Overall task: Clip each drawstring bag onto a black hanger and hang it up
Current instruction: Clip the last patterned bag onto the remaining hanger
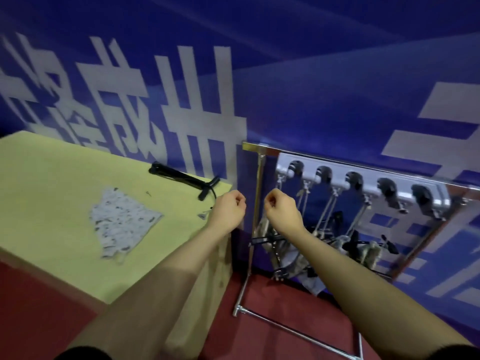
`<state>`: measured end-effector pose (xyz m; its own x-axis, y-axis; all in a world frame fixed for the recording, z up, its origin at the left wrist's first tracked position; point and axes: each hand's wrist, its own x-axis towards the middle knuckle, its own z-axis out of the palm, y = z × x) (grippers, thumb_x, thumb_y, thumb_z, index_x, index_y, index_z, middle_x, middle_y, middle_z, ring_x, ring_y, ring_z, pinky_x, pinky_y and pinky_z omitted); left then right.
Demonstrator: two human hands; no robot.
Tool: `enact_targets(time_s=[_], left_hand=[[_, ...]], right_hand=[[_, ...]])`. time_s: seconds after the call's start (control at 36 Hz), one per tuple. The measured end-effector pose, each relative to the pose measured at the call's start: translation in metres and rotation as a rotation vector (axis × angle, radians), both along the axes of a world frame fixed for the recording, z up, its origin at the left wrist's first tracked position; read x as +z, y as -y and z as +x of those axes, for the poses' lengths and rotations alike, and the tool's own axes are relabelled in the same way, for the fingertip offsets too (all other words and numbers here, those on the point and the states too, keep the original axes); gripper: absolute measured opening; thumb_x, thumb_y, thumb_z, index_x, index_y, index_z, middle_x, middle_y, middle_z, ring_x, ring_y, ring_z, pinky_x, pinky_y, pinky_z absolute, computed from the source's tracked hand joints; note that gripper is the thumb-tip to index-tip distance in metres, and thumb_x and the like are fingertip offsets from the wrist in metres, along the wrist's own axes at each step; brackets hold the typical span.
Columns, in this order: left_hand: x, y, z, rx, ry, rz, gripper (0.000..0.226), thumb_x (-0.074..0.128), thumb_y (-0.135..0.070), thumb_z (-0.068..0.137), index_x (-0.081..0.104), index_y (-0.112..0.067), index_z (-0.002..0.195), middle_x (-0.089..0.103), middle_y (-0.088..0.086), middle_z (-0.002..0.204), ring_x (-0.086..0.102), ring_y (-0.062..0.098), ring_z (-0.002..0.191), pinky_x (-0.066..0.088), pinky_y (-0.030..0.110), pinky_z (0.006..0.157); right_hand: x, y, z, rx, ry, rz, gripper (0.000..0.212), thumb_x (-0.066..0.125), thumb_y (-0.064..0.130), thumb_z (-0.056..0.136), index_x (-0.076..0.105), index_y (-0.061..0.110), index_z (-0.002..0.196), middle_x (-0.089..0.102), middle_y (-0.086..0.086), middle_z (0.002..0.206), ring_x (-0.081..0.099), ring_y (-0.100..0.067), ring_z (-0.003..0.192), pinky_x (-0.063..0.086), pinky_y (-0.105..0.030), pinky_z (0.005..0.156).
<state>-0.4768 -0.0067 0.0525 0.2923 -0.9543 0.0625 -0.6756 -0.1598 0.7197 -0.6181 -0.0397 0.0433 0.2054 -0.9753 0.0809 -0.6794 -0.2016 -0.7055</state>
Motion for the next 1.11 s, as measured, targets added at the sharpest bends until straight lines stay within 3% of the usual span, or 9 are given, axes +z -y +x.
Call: enact_targets(time_s=[0.14, 0.25, 0.36, 0.61, 0.69, 0.86, 0.94, 1.03, 1.11], left_hand=[[-0.011, -0.026, 0.081, 0.06, -0.018, 0.05, 0.014, 0.051, -0.015, 0.091, 0.065, -0.012, 0.089, 0.07, 0.013, 0.095, 0.066, 0.031, 0.085, 0.052, 0.036, 0.078], [-0.018, -0.037, 0.131, 0.093, -0.024, 0.073, 0.018, 0.048, -0.01, 0.091, 0.066, -0.01, 0.094, 0.069, 0.011, 0.098, 0.064, 0.029, 0.088, 0.048, 0.03, 0.075], [-0.029, -0.039, 0.177, 0.125, -0.029, 0.096, 0.02, 0.048, -0.011, 0.093, 0.065, -0.008, 0.102, 0.067, 0.008, 0.098, 0.061, 0.023, 0.091, 0.044, 0.024, 0.073], [-0.071, -0.007, 0.262, 0.212, -0.015, 0.281, 0.017, 0.046, -0.018, 0.095, 0.061, -0.012, 0.1, 0.06, 0.001, 0.089, 0.059, 0.021, 0.086, 0.049, 0.032, 0.079], [-0.082, 0.003, 0.283, 0.222, -0.017, 0.295, 0.012, 0.047, -0.013, 0.092, 0.059, -0.013, 0.093, 0.065, 0.007, 0.09, 0.061, 0.024, 0.084, 0.052, 0.034, 0.077], [-0.104, 0.009, 0.313, 0.203, -0.035, 0.351, 0.017, 0.053, -0.009, 0.091, 0.059, -0.002, 0.105, 0.061, 0.013, 0.085, 0.053, 0.023, 0.068, 0.045, 0.029, 0.063], [-0.112, 0.016, 0.331, 0.177, 0.005, 0.398, 0.023, 0.055, -0.011, 0.091, 0.059, 0.0, 0.11, 0.064, 0.017, 0.103, 0.061, 0.026, 0.083, 0.05, 0.031, 0.074], [-0.125, 0.02, 0.342, 0.119, 0.083, 0.485, 0.032, 0.055, -0.02, 0.092, 0.055, -0.001, 0.118, 0.058, 0.014, 0.117, 0.057, 0.027, 0.106, 0.049, 0.035, 0.088], [-0.139, 0.023, 0.348, 0.012, 0.112, 0.513, 0.031, 0.054, -0.019, 0.089, 0.053, 0.0, 0.114, 0.054, 0.016, 0.117, 0.053, 0.029, 0.106, 0.049, 0.038, 0.087]], right_hand=[[-0.013, -0.014, 0.077, 0.046, 0.044, 0.017, 0.011, 0.048, 0.017, 0.092, 0.054, 0.011, 0.085, 0.061, -0.006, 0.082, 0.058, -0.026, 0.077, 0.048, -0.04, 0.069], [-0.02, -0.015, 0.125, 0.076, 0.07, 0.036, 0.015, 0.048, 0.017, 0.09, 0.049, 0.021, 0.076, 0.059, -0.002, 0.081, 0.057, -0.024, 0.079, 0.047, -0.04, 0.072], [-0.034, -0.001, 0.173, 0.135, 0.07, 0.061, 0.011, 0.047, 0.015, 0.091, 0.058, 0.014, 0.089, 0.062, -0.002, 0.085, 0.058, -0.015, 0.076, 0.049, -0.036, 0.072], [-0.087, 0.042, 0.263, 0.351, -0.017, 0.1, 0.015, 0.049, 0.01, 0.091, 0.063, 0.014, 0.094, 0.063, -0.005, 0.099, 0.058, -0.019, 0.089, 0.047, -0.032, 0.077], [-0.1, 0.054, 0.284, 0.39, -0.07, 0.141, 0.02, 0.047, 0.008, 0.09, 0.064, 0.014, 0.096, 0.062, -0.006, 0.102, 0.058, -0.022, 0.092, 0.048, -0.034, 0.079], [-0.126, 0.067, 0.315, 0.456, -0.168, 0.238, 0.027, 0.045, 0.005, 0.09, 0.064, 0.015, 0.107, 0.059, -0.008, 0.112, 0.058, -0.026, 0.102, 0.047, -0.035, 0.084], [-0.133, 0.069, 0.333, 0.499, -0.218, 0.336, 0.037, 0.047, 0.001, 0.085, 0.061, 0.016, 0.116, 0.056, -0.01, 0.117, 0.055, -0.026, 0.11, 0.046, -0.034, 0.089], [-0.146, 0.07, 0.348, 0.517, -0.247, 0.378, 0.052, 0.046, -0.004, 0.082, 0.056, 0.02, 0.128, 0.052, -0.01, 0.124, 0.052, -0.028, 0.119, 0.045, -0.038, 0.097], [-0.158, 0.069, 0.359, 0.542, -0.357, 0.334, 0.06, 0.045, -0.001, 0.085, 0.045, 0.024, 0.139, 0.044, -0.01, 0.131, 0.043, -0.032, 0.12, 0.038, -0.036, 0.101]])
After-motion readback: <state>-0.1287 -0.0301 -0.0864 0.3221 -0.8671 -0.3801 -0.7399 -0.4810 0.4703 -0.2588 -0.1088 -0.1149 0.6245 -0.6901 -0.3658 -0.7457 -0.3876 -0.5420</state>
